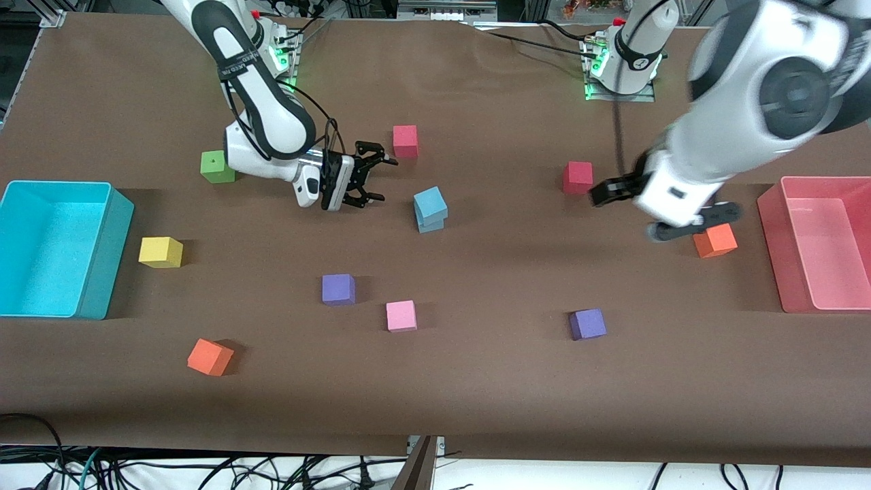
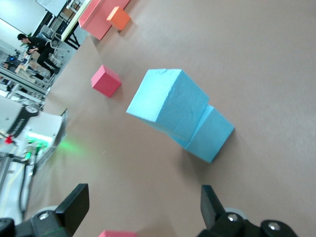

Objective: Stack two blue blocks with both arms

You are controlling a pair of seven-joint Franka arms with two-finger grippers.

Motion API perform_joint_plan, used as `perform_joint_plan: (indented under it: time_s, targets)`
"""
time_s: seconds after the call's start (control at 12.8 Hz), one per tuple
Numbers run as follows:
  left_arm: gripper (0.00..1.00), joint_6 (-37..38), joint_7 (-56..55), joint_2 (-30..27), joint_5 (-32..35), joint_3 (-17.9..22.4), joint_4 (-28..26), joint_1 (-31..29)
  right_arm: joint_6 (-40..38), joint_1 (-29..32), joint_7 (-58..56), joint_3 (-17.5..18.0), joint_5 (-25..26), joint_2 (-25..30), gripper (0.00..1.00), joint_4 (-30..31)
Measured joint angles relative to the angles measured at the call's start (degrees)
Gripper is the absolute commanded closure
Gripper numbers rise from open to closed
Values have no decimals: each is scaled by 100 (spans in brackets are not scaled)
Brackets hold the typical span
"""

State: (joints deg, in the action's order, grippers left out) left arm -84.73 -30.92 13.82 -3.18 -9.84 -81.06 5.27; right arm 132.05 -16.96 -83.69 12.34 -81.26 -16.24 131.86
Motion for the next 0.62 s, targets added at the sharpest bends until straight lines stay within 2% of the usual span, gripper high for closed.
perform_joint_plan:
  time_s: [0.23,0.47,0.62]
  targets:
    - [0,141,1302,-196,21,539,-146,-286,-960,358,1670,-284,1858,444,0,-65]
    - [0,129,1891,-436,346,622,-426,-398,-1954,601,3058,-656,3558,898,0,-330]
    - [0,-78,2010,-550,454,603,-525,-388,-2561,761,3976,-778,4729,1110,0,-705]
